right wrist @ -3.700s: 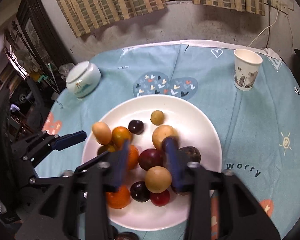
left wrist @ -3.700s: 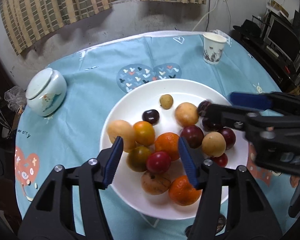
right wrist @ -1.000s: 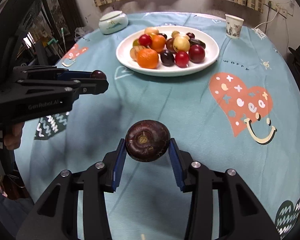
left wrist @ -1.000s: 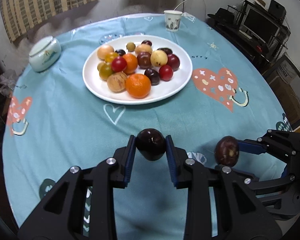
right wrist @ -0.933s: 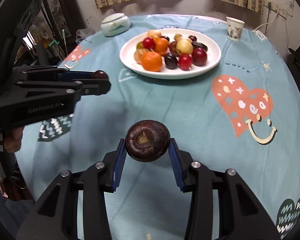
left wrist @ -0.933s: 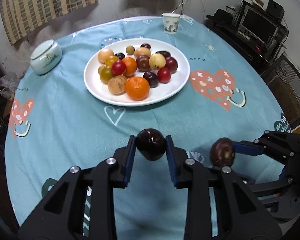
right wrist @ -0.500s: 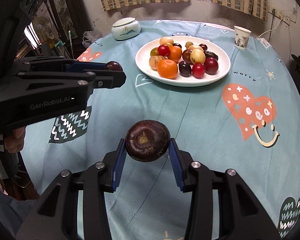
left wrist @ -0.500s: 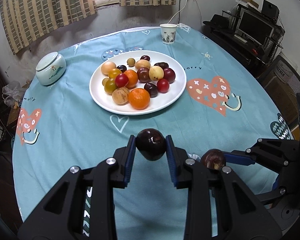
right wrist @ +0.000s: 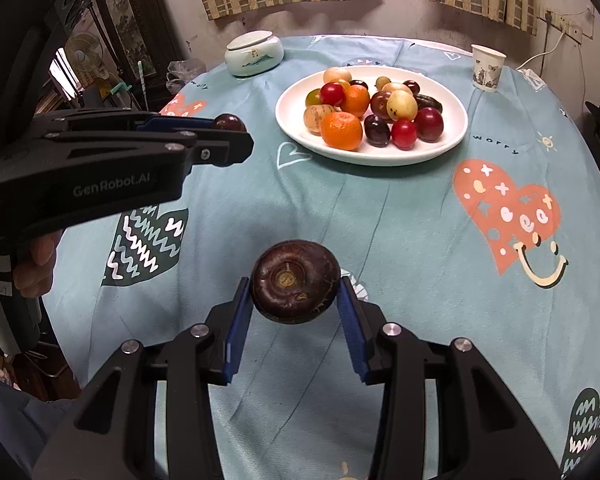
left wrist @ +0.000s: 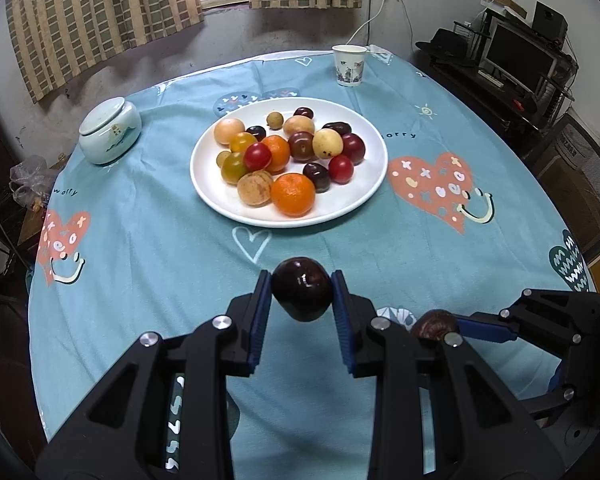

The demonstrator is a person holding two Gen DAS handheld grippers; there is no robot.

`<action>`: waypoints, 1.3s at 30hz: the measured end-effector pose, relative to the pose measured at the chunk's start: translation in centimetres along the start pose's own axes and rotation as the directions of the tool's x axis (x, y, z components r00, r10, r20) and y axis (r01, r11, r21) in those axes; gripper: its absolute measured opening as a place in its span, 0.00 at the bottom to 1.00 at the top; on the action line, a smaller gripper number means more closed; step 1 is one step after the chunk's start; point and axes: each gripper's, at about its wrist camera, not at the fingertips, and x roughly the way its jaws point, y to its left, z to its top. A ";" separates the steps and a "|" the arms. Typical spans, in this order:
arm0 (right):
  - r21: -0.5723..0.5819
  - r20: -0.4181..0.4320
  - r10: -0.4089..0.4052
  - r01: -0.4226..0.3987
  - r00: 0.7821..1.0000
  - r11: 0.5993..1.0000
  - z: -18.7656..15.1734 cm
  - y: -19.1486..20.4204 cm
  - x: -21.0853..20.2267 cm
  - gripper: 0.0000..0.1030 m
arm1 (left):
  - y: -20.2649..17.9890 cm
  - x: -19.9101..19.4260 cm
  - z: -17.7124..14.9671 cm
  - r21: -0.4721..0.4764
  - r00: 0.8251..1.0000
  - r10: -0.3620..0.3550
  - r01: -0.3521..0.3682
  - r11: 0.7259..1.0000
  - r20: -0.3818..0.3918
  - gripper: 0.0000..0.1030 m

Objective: Organize fruits
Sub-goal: 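Carry both plums over the white plate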

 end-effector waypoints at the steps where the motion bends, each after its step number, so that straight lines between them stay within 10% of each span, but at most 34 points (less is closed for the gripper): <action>1: 0.000 -0.001 0.001 -0.001 1.000 1.000 0.0 0.0 0.0 0.42 | 0.1 0.0 0.0 -0.003 1.000 0.001 -0.001 1.000 0.000 0.30; 39: 0.071 0.053 -0.028 0.024 0.998 0.997 5.7 -3.8 1.0 0.42 | 1.2 4.3 4.2 -0.034 0.999 0.037 -0.038 0.999 -0.035 0.30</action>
